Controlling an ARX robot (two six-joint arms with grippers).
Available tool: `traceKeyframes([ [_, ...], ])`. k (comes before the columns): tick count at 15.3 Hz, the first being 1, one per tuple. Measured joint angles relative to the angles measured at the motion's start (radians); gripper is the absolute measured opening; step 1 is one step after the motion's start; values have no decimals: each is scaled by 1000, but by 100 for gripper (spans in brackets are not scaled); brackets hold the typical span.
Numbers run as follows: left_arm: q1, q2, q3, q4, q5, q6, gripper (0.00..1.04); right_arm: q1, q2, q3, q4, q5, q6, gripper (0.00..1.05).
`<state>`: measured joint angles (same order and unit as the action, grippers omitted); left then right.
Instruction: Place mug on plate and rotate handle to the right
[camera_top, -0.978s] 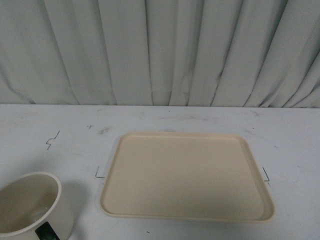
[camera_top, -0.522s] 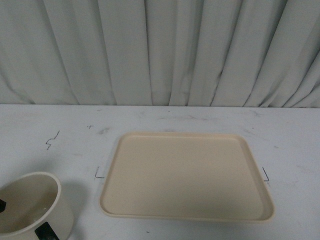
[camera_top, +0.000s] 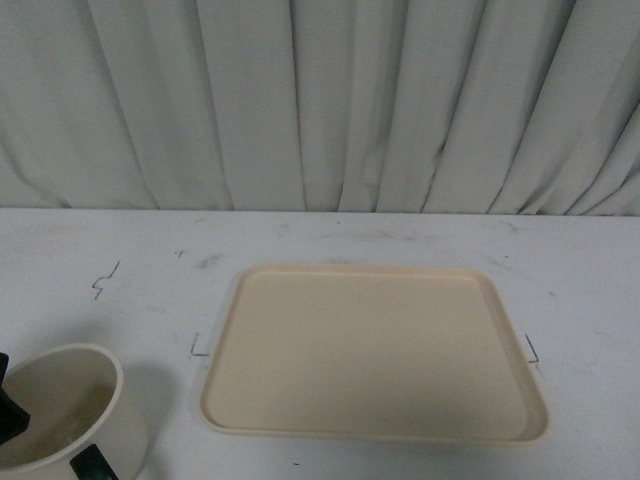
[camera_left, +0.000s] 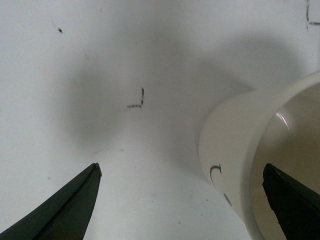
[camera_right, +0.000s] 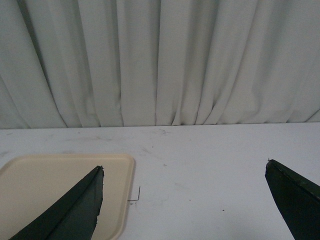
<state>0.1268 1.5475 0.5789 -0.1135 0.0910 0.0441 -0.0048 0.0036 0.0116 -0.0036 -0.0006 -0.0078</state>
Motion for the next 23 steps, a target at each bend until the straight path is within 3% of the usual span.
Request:
traceKeyframes([
  [1, -6, 1, 0, 25, -6, 19, 98, 0, 0, 0, 0, 0, 0, 98],
  [5, -16, 38, 5, 43, -37, 37, 56, 0, 0, 0, 0, 0, 0, 98],
  [8, -23, 31, 9, 32, -40, 36, 16, 0, 0, 0, 0, 0, 0, 98],
  [10, -29, 16, 14, 13, -39, 37, 6, 0, 0, 0, 0, 0, 0, 98],
  [14, -103, -52, 112, -36, -38, 44, 3, 0, 0, 0, 0, 0, 0, 98],
  [15, -251, -26, 211, -39, -32, 43, 3, 0, 0, 0, 0, 0, 0, 98],
  [16, -321, 15, 253, -32, -33, 41, 3, 0, 0, 0, 0, 0, 0, 98],
  [21, -534, 224, 448, -31, -47, 7, 3, 0, 0, 0, 0, 0, 0, 98],
  [23, -566, 300, 504, -39, -62, 4, 3, 0, 0, 0, 0, 0, 0, 98],
])
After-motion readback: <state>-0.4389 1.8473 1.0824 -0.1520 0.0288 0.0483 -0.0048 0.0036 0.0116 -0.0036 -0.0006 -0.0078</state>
